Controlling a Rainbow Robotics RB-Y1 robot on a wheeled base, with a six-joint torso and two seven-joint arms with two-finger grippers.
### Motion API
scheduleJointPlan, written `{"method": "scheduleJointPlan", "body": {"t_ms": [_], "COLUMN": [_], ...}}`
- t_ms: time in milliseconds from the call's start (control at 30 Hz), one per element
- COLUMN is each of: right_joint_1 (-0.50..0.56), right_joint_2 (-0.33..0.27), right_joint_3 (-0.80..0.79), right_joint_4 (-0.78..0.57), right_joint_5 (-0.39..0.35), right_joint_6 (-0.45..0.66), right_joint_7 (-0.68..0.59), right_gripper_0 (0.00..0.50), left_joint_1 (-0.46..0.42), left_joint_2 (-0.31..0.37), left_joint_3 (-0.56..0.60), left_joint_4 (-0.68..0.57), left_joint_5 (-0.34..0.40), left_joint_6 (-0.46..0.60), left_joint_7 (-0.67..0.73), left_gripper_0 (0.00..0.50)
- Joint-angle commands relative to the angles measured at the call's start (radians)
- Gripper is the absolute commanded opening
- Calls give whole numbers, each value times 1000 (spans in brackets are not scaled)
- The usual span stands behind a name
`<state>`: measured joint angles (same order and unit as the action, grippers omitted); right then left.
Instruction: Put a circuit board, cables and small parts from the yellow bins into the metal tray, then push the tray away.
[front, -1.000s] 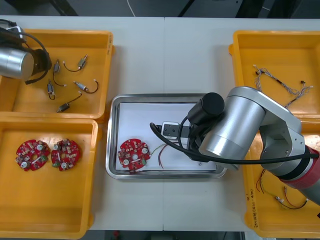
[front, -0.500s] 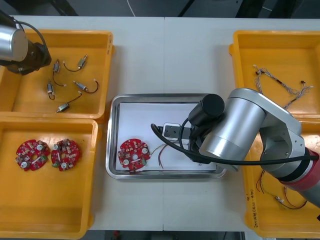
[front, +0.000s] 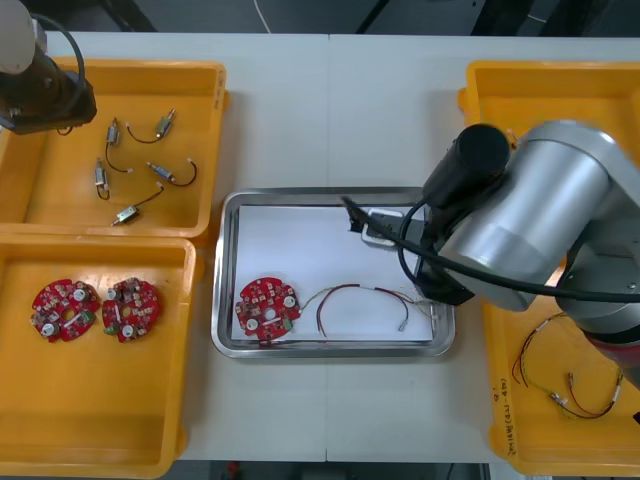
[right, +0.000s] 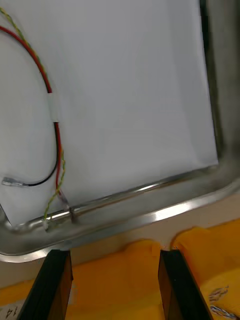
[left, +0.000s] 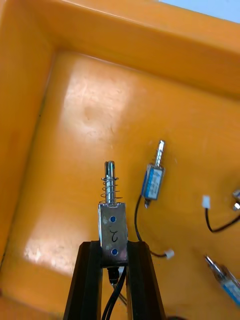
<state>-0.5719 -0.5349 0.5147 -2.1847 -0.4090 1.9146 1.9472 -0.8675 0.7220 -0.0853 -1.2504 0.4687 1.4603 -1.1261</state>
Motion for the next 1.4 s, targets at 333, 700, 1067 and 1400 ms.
{"method": "scheduleJointPlan", "body": {"t_ms": [333, 700, 1067, 1400], "right_joint_1": [14, 63, 49, -6], "right_joint_2": [-48, -106, -108, -108], "right_joint_3": [-337, -622, -766, -797], "right_joint_4": [-121, -99, 51, 226], "right_joint_5": [-66, -122, -79, -16], "right_joint_6": [5, 5, 5, 5], "right_joint_7": [7, -5, -21, -131], "right_gripper_0": [500, 500, 500, 500], "left_joint_1": [-30, -30, -30, -30], "left_joint_2": [16, -81, -165, -231], "left_joint_3": [30, -30, -145, -337], "left_joint_4": [-294, -527, -666, -699], "left_joint_5": [50, 77, 91, 94], "left_joint_6": [302, 460, 460, 460], "left_joint_7": [5, 127, 285, 402], "left_gripper_0": [0, 0, 0, 1]}}
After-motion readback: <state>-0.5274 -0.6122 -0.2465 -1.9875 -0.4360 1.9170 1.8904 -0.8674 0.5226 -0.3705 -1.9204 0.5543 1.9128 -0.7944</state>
